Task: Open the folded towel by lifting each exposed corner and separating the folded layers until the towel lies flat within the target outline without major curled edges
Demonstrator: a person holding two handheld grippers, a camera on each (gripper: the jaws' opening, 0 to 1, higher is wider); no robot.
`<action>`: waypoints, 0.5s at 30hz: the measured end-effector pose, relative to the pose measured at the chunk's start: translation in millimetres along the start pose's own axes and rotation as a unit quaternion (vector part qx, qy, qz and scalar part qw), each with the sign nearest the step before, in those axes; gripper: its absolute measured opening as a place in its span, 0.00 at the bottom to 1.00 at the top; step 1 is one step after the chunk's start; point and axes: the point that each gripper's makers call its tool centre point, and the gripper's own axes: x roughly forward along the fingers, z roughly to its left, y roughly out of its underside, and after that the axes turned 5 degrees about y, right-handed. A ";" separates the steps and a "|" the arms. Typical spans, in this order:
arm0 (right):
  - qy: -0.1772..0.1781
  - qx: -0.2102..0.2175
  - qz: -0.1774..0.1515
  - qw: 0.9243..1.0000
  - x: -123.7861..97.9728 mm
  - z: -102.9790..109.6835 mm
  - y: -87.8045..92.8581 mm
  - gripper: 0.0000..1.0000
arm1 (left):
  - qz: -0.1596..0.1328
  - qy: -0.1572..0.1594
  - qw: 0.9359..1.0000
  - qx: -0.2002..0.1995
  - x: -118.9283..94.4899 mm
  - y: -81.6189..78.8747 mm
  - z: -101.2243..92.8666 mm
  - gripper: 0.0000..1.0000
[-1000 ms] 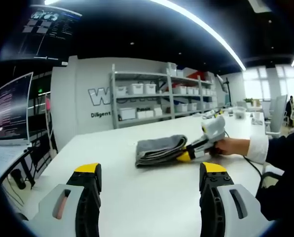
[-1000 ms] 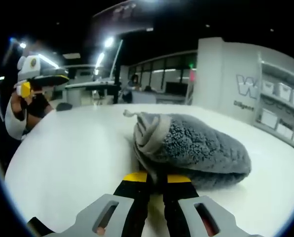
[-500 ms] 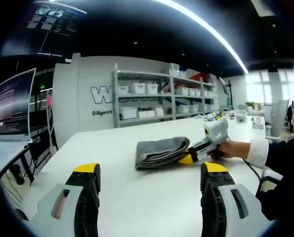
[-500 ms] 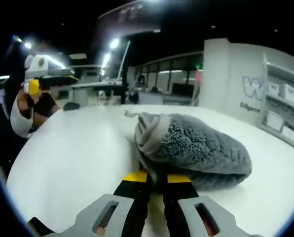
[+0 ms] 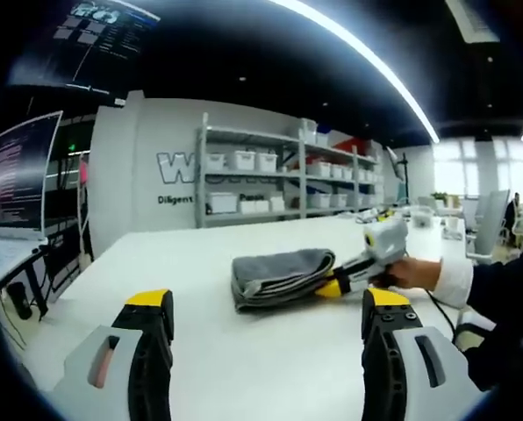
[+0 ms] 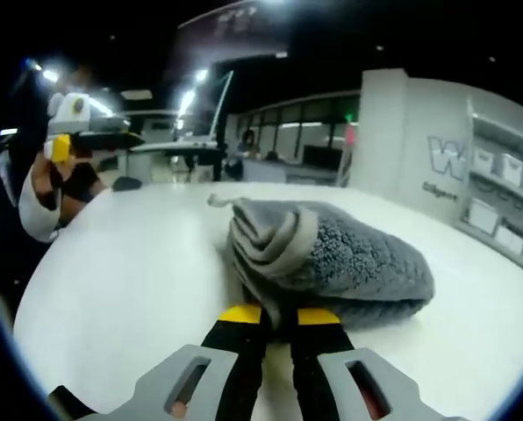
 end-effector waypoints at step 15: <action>0.039 0.023 0.020 0.999 -18.9 -7.4 3.3 0.04 | 0.005 0.003 1.000 0.019 10.4 9.8 -7.0 0.80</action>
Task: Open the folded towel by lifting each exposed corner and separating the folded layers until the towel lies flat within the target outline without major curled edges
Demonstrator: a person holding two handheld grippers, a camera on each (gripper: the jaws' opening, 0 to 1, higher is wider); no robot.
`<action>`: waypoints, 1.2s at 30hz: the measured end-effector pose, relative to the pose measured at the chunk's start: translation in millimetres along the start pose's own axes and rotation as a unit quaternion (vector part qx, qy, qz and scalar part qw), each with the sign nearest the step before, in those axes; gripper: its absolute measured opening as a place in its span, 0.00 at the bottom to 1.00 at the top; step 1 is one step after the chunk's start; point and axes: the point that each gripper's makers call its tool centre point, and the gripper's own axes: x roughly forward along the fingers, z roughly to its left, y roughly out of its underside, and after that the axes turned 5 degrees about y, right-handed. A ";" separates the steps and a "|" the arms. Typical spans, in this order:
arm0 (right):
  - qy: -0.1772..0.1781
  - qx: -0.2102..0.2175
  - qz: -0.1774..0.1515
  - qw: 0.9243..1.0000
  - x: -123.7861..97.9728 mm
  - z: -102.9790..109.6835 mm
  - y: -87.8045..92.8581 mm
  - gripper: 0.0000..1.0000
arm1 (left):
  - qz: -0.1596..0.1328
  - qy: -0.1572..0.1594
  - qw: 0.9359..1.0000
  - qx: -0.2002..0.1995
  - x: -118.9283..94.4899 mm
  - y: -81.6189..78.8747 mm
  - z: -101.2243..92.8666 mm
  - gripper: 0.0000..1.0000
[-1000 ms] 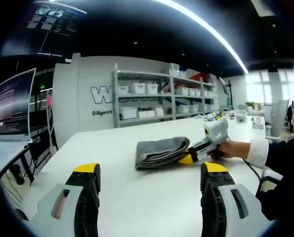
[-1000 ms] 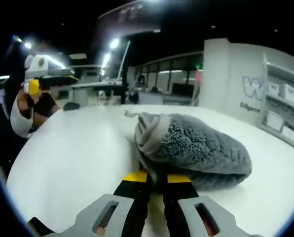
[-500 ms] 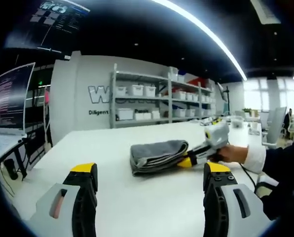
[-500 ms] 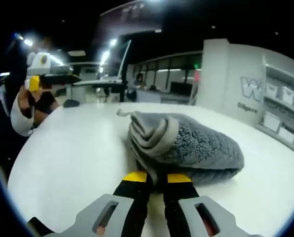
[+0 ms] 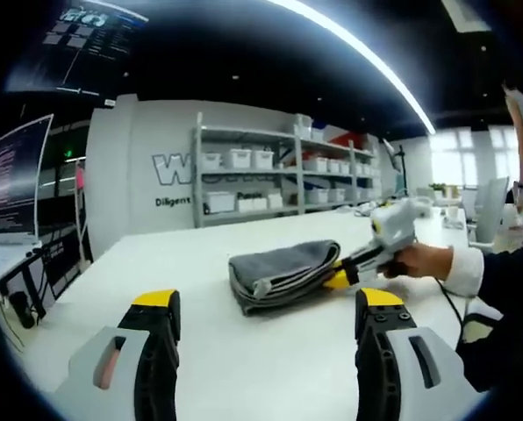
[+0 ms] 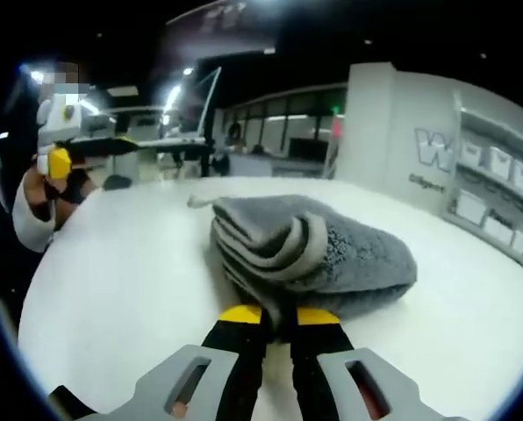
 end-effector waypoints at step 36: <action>0.034 -0.039 0.009 0.999 -31.6 -6.1 12.7 0.04 | -0.023 0.059 0.998 0.008 37.7 4.1 -39.2 0.77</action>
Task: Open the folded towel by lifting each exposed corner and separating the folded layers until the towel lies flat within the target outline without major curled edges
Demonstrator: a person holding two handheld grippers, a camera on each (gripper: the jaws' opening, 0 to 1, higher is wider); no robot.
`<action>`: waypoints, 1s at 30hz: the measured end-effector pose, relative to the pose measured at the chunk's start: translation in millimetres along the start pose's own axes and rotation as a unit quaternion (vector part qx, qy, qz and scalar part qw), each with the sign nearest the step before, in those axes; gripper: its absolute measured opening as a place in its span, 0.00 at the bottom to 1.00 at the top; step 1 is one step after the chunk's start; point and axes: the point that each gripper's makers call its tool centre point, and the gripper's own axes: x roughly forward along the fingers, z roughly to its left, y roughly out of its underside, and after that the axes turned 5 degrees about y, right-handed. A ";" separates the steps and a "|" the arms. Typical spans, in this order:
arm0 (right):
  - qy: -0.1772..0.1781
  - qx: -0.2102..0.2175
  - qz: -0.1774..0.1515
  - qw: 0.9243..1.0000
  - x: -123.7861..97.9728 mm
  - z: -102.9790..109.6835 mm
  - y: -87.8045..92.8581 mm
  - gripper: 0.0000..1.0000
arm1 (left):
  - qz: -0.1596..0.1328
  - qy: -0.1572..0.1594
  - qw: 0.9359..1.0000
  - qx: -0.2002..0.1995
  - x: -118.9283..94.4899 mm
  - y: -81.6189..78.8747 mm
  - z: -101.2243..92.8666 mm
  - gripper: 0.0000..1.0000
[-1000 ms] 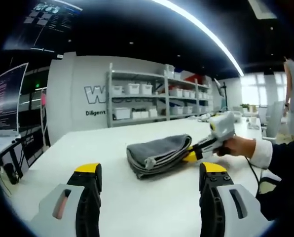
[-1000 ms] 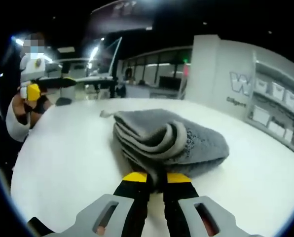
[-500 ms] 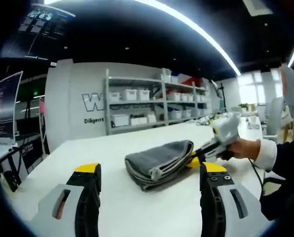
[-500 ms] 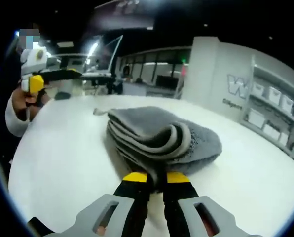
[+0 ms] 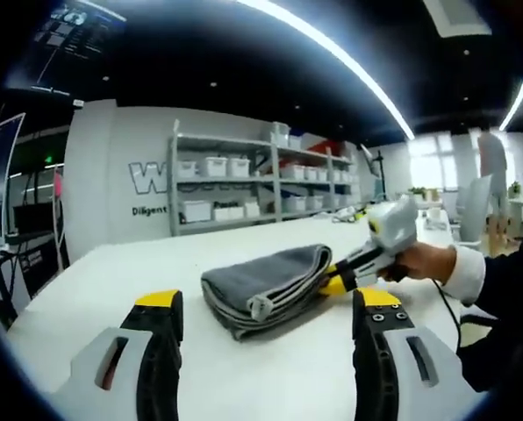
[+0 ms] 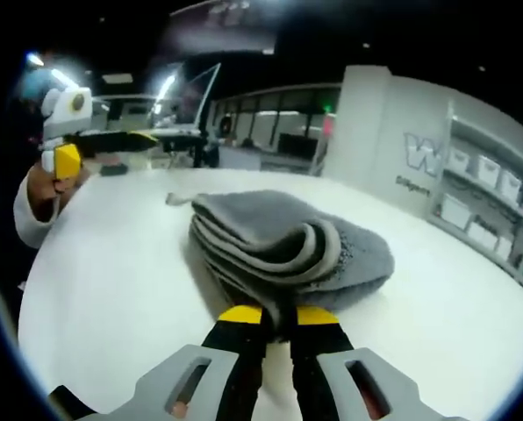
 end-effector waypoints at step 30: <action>-0.011 -0.012 0.004 1.000 -11.8 7.1 4.5 0.04 | 0.062 0.073 0.995 -0.034 23.3 41.9 1.6 0.41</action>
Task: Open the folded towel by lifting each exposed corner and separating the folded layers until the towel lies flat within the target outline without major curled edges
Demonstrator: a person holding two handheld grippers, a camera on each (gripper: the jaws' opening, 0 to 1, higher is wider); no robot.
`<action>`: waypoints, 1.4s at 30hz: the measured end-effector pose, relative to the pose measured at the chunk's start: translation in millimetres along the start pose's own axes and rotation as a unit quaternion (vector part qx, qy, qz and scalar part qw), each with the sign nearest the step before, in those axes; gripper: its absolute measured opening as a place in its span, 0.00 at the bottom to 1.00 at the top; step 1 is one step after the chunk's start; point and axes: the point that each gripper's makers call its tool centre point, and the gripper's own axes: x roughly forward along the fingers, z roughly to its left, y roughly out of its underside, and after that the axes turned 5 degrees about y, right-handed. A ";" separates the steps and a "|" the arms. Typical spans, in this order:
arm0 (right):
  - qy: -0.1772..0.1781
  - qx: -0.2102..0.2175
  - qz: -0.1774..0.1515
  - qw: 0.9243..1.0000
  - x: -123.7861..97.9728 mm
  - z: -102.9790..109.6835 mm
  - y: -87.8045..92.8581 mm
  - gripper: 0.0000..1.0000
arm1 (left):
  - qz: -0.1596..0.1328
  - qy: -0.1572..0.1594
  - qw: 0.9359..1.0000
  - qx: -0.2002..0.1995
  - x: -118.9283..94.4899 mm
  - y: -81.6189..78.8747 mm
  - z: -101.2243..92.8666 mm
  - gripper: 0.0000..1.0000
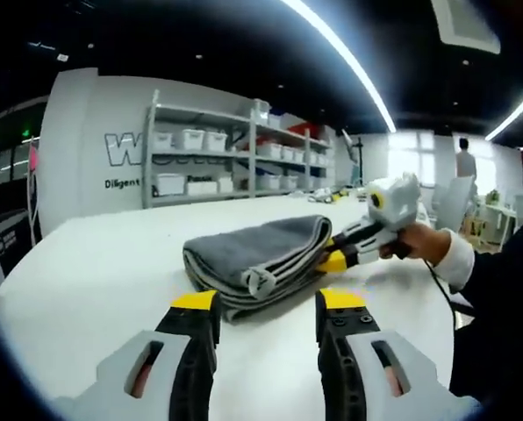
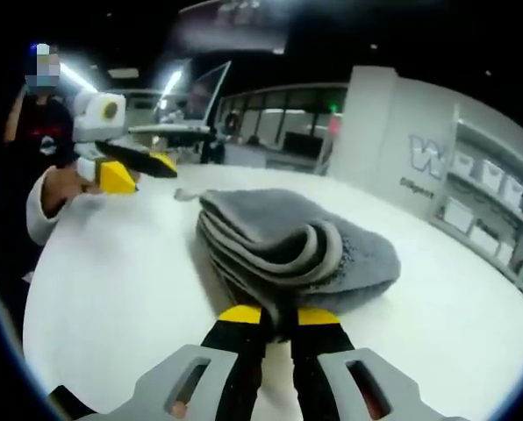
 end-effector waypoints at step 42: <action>-0.009 0.035 -0.007 0.999 1.3 4.8 0.4 0.03 | 0.123 -0.040 0.991 0.037 29.5 40.6 14.7 0.22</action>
